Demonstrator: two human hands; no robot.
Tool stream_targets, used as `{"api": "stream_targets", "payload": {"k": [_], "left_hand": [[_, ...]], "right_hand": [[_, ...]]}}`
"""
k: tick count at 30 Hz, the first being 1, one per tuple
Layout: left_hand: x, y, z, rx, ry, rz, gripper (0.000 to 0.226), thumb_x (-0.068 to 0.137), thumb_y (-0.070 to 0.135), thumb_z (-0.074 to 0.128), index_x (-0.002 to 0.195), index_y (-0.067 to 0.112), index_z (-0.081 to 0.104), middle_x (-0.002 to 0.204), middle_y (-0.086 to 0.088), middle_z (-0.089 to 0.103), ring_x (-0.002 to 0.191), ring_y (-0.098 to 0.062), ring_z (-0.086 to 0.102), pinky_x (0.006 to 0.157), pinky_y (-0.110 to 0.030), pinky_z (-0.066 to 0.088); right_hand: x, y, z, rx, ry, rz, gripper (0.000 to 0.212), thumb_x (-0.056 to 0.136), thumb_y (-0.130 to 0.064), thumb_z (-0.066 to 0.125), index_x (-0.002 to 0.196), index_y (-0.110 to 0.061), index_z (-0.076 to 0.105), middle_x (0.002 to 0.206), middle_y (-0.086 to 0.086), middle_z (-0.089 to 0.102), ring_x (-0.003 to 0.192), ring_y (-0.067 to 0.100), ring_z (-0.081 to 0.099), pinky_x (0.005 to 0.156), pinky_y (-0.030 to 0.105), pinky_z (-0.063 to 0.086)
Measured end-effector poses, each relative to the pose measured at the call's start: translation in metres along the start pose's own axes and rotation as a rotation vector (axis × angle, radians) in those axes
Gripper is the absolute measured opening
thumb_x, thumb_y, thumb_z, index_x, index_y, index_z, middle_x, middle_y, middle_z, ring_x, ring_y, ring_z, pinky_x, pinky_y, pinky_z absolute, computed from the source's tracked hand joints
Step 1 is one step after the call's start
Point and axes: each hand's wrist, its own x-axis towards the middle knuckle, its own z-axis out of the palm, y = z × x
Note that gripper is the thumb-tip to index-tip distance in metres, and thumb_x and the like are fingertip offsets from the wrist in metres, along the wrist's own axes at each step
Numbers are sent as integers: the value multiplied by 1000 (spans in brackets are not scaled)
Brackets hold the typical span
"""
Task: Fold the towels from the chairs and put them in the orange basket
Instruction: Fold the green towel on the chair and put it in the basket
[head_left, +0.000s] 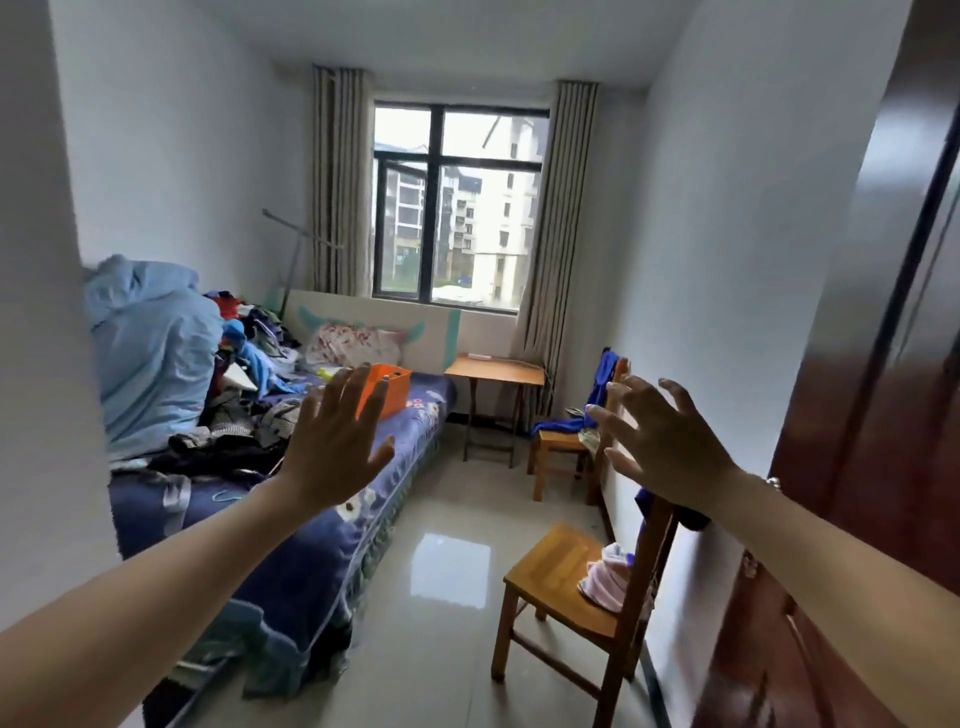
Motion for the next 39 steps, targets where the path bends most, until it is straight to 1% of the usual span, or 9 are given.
{"api": "stream_targets", "payload": {"k": [5,7,10,16,24,30,33,36,39], "left_hand": [[93,7,50,41,86,48,66,95,53,11,126,3,40,128,-27,53,117,-37,46,85,-48,46],[120,7,68,53,107,31,72,94,56,7,128,3,41,130,-25,52,119,-36,42,88,-46,43],[152,3,101,93,120,-21,74,94,58,7,130,3,40,132,-24,51,121,-34,39,88,-48,45],[187,-25,178,125,44,-91,61,81,47,35,124,4,42,128,-25,52,118,-36,40,83,-55,47],[255,-105,302,152,1,-98,60,78,44,37,122,4,43,125,-25,53,115,-37,43,81,-58,47],[339,-158,398,71,31,-104,62,77,43,37,123,2,43,124,-24,49,112,-39,44,77,-60,48],[379,-166,446,-16,40,-144,60,78,44,37,121,3,42,121,-27,55,109,-42,51,77,-59,48],[399,-161,502,-73,36,-99,58,77,44,38,119,5,43,120,-26,56,112,-35,41,78,-56,49],[424,-149,552,-124,28,-69,56,77,44,39,119,7,43,121,-22,56,112,-31,38,77,-53,50]], "right_hand": [[32,57,85,9,-20,-2,71,49,-32,89,112,-11,62,108,22,66,101,38,65,78,58,52],[52,76,113,23,35,9,65,49,-30,90,107,-10,68,107,22,66,100,38,65,79,56,51],[78,96,162,109,127,76,69,51,-28,89,111,-11,59,105,21,66,98,38,66,78,52,52],[101,74,285,114,109,-41,64,50,-37,88,105,-12,71,105,18,68,98,35,67,77,49,53],[178,70,435,153,120,-32,71,51,-34,88,112,-12,59,108,20,67,98,37,66,77,50,53],[258,95,528,109,97,16,63,53,-34,88,108,-12,67,107,17,67,98,35,66,78,46,53],[282,96,574,146,109,62,68,56,-35,86,113,-13,57,108,17,67,98,34,66,79,45,53],[283,93,622,74,56,-54,62,55,-42,84,109,-15,68,107,15,69,98,32,67,81,43,53],[284,101,668,109,15,-19,61,55,-41,86,107,-13,70,106,15,69,97,32,67,79,41,54]]}}
